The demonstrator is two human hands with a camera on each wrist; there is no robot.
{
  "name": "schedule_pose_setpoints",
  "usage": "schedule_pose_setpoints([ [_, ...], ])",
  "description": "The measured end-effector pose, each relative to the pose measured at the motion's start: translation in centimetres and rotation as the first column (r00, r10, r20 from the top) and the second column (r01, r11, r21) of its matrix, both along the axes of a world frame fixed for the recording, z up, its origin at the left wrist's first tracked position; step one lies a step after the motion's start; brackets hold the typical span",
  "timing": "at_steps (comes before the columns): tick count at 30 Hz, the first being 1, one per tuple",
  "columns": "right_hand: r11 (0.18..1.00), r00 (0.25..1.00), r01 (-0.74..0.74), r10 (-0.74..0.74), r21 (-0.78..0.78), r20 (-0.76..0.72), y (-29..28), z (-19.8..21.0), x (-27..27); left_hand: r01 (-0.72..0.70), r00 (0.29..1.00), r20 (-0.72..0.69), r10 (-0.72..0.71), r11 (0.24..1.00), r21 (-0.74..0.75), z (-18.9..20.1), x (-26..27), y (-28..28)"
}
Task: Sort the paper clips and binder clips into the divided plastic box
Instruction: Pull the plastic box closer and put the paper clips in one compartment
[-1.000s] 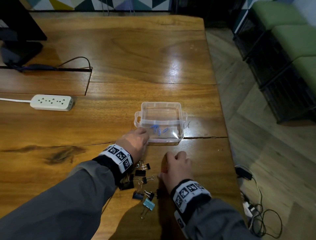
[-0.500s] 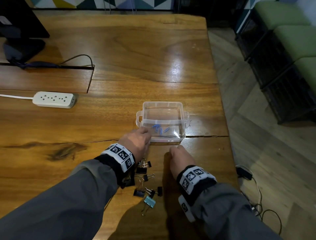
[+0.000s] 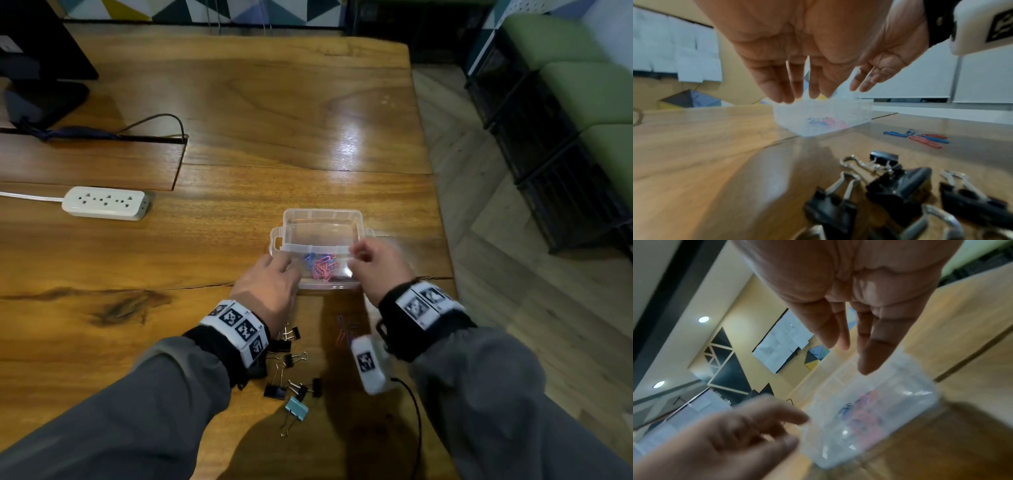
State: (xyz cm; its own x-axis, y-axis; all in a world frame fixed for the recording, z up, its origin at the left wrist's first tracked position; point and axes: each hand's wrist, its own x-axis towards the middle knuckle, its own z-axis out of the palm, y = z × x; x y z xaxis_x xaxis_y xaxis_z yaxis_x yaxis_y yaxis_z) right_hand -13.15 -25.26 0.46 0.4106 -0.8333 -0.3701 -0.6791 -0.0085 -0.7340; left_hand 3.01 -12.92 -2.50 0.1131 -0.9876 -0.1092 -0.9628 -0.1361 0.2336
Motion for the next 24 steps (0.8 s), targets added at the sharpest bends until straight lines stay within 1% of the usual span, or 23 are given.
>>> schedule_pose_setpoints([
  [1, 0.999, 0.999, -0.025, 0.023, -0.035, -0.048, 0.3, -0.6, -1.2, 0.024, 1.000, -0.014, -0.025, 0.998, -0.060, 0.3, -0.6, 0.3],
  [2, 0.996, 0.990, -0.076, 0.070, -0.044, -0.121, 0.9, -1.3, -2.4, 0.053, 0.997, -0.043, -0.057, 0.995, -0.086, 0.5, -1.3, 0.4],
  [3, 0.988, 0.967, -0.149, 0.139, -0.030, -0.213, 1.5, -2.1, -3.4, 0.074, 0.992, -0.095, -0.080, 0.995, -0.066, 0.5, -2.2, 0.3],
  [4, 0.975, 0.928, -0.224, 0.215, 0.005, -0.305, 2.5, -2.7, -4.3, 0.085, 0.985, -0.152, -0.084, 0.996, 0.004, 0.2, -3.1, 0.0],
  [5, 0.958, 0.886, -0.284, 0.276, 0.035, -0.374, 3.4, -3.8, -4.9, 0.090, 0.976, -0.208, -0.067, 0.990, 0.106, -0.1, -4.0, -0.5],
  [6, 0.944, 0.853, -0.327, 0.314, 0.044, -0.418, 4.3, -4.5, -5.3, 0.094, 0.968, -0.246, -0.043, 0.975, 0.199, -0.5, -4.7, -1.0],
  [7, 0.935, 0.838, -0.353, 0.330, 0.029, -0.435, 5.0, -5.3, -5.5, 0.103, 0.964, -0.266, -0.030, 0.959, 0.265, -1.0, -5.4, -1.6],
  [9, 0.929, 0.848, -0.369, 0.322, -0.033, -0.422, 5.9, -6.7, -5.6, 0.133, 0.963, -0.266, -0.047, 0.940, 0.315, -1.9, -6.6, -2.4],
  [11, 0.923, 0.860, -0.374, 0.307, -0.094, -0.408, 6.2, -7.5, -5.5, 0.139, 0.965, -0.257, -0.059, 0.942, 0.307, -2.8, -7.3, -2.6],
  [13, 0.916, 0.860, -0.381, 0.302, -0.123, -0.412, 5.9, -7.8, -5.3, 0.111, 0.964, -0.263, -0.035, 0.954, 0.279, -3.4, -7.7, -2.4],
  [15, 0.912, 0.848, -0.394, 0.311, -0.118, -0.429, 5.6, -7.8, -5.2, 0.081, 0.966, -0.260, -0.011, 0.962, 0.260, -3.6, -8.0, -2.4],
  [17, 0.915, 0.833, -0.397, 0.325, -0.074, -0.449, 5.2, -7.5, -4.9, 0.065, 0.966, -0.259, 0.006, 0.962, 0.265, -3.6, -8.1, -2.5],
  [20, 0.941, 0.841, -0.338, 0.296, -0.012, -0.452, 4.8, -6.8, -4.3, 0.011, 0.956, -0.282, 0.077, 0.954, 0.300, -3.7, -8.1, -2.6],
  [24, 0.954, 0.835, -0.298, 0.266, 0.009, -0.481, 4.7, -6.6, -3.8, -0.079, 0.954, -0.250, 0.168, 0.940, 0.331, -3.5, -8.7, -2.5],
])
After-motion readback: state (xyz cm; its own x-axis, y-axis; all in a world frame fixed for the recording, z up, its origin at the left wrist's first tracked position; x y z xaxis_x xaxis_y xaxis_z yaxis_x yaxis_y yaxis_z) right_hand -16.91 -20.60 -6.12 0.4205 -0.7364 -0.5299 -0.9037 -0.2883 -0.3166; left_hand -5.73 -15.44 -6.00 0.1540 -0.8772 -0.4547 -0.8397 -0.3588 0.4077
